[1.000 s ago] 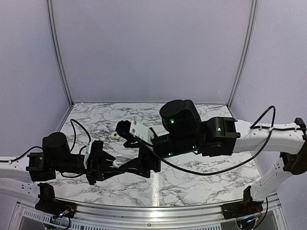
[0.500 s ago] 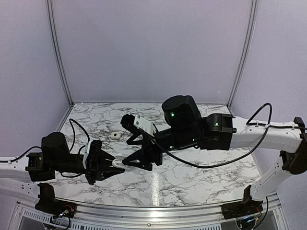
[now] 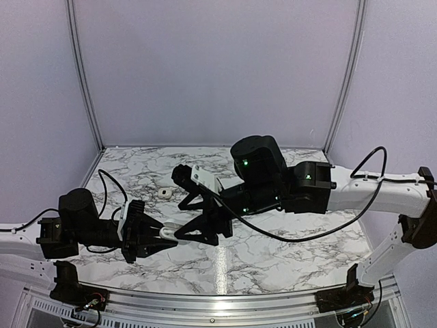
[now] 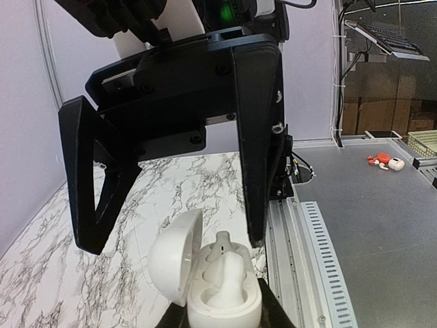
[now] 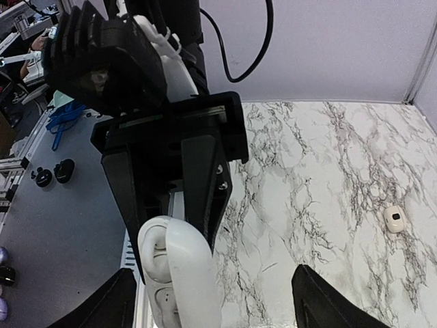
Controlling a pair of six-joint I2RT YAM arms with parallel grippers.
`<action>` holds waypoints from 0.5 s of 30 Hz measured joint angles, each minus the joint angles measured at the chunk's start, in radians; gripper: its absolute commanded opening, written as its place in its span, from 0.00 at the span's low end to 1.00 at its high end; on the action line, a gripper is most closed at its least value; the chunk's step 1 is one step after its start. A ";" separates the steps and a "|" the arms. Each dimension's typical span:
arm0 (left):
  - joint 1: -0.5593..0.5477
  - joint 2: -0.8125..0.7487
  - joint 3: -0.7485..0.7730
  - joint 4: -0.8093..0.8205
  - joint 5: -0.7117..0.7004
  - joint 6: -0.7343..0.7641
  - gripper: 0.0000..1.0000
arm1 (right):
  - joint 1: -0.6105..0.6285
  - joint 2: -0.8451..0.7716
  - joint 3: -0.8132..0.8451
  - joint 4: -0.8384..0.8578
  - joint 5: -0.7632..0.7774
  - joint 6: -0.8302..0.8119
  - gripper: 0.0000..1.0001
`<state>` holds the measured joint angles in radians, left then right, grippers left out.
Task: Insert the wireless bluetooth earbuds into the charging case
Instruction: Place the charging case with the earbuds at the center of the board.
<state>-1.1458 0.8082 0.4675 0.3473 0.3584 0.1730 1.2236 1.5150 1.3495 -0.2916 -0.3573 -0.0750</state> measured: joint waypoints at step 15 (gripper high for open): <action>0.000 0.000 0.000 -0.001 -0.002 0.000 0.00 | 0.000 0.044 0.018 -0.007 -0.023 -0.003 0.71</action>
<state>-1.1454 0.8085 0.4671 0.3466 0.3565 0.1734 1.2236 1.5593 1.3670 -0.2985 -0.3798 -0.0776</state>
